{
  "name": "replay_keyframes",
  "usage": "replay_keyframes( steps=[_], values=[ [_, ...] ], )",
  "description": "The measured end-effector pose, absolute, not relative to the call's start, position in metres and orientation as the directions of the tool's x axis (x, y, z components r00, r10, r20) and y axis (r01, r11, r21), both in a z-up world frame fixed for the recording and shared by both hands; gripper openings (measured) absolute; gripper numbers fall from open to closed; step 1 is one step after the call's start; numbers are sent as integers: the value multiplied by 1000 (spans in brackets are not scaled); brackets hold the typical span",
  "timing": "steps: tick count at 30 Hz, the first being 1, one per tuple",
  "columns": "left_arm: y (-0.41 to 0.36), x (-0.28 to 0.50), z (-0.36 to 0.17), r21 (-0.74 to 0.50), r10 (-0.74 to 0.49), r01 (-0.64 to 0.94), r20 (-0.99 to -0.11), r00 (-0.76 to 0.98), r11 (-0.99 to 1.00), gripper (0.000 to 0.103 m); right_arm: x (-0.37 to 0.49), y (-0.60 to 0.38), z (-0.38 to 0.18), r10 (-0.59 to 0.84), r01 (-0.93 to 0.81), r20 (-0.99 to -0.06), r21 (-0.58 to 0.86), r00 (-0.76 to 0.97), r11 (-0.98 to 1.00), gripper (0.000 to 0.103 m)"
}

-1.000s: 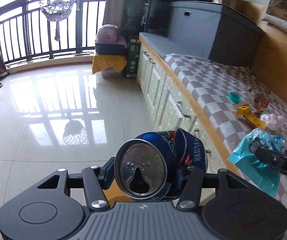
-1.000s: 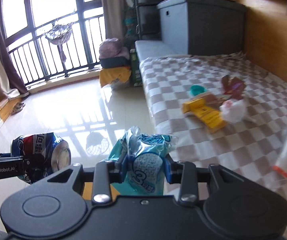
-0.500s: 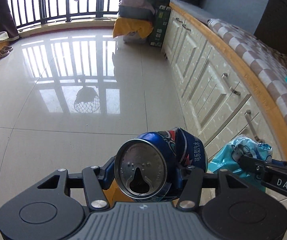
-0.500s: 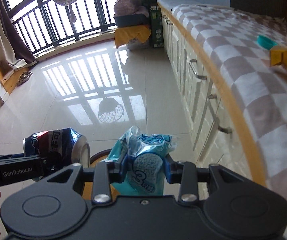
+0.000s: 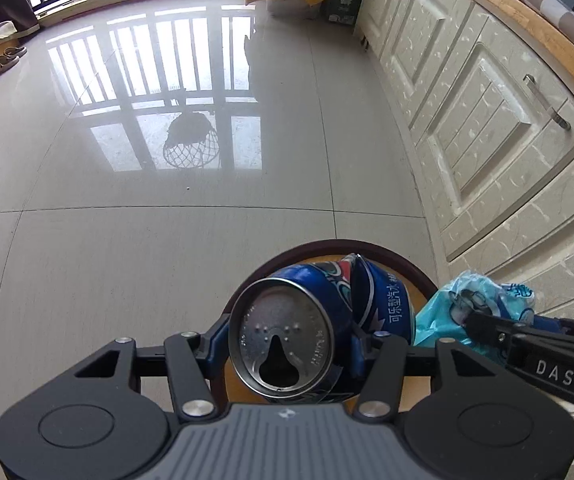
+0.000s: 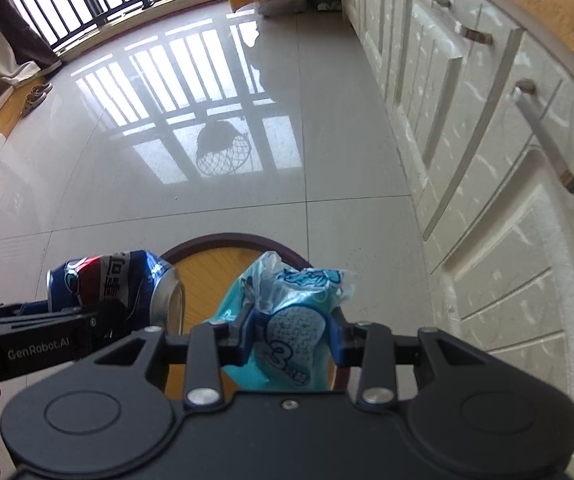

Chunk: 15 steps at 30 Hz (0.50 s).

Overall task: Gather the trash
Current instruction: 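Carry the can and teal bag in both tools over the wastebasket, then open both tools to drop the can and teal bag into the wastebasket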

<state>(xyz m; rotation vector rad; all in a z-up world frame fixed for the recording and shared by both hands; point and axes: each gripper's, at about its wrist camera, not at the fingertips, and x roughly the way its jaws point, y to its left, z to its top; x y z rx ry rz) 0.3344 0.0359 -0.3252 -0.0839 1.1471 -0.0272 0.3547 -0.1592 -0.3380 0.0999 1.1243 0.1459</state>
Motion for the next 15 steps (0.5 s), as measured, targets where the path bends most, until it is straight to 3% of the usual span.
replay_keyframes(
  steps=[8,12,15],
  values=[
    [48,344,-342,-69,-40,-68,-932,360,995,56,375,-140,-373,252,-123,-914,223,318,967,40],
    [51,344,-351,-54,-23,-87,-945,327,995,55,380,-130,-381,257,-161,-919,217,300,963,53],
    [51,346,-356,-50,-21,-86,-951,308,995,56,383,-129,-384,248,-165,-928,208,278,964,57]
  ],
)
